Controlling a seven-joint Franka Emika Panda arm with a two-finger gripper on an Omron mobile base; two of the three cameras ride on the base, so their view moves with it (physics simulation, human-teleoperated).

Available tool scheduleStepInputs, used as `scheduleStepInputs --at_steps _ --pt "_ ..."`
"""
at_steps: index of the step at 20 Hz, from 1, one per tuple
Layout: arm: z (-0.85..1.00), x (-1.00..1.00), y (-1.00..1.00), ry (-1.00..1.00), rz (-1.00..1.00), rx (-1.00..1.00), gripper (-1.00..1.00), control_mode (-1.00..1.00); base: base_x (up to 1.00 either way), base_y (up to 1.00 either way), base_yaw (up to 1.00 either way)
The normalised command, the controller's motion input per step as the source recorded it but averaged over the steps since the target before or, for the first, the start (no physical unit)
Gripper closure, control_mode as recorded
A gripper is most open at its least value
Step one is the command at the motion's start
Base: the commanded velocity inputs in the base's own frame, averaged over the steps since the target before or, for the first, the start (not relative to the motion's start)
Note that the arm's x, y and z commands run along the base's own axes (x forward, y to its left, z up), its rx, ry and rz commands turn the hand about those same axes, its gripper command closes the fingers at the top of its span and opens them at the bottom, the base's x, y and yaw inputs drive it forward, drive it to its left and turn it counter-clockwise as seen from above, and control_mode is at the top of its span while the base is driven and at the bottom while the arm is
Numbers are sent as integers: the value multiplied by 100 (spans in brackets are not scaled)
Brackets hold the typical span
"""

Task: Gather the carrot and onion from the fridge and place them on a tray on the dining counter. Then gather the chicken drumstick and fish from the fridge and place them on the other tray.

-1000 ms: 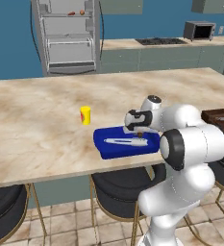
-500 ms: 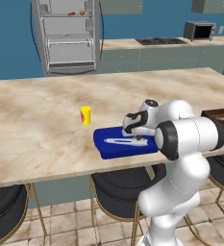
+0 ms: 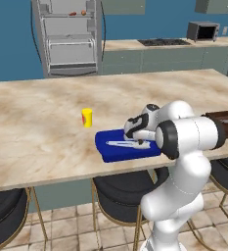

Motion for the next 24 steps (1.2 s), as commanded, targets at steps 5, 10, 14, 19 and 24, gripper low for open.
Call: scheduleStepInputs --at_steps 5,10,14,19,24 --pt "-18 5 0 0 0 0 100 -100 0 0 0" --pt "-10 -10 0 -1 0 0 -100 -100 0 0 0" --pt "0 -4 0 -1 0 0 -100 -100 0 0 0" --pt "24 -14 0 -1 0 0 -100 -100 0 0 0" --pt "64 -19 0 0 -1 -1 -100 -100 0 0 0"
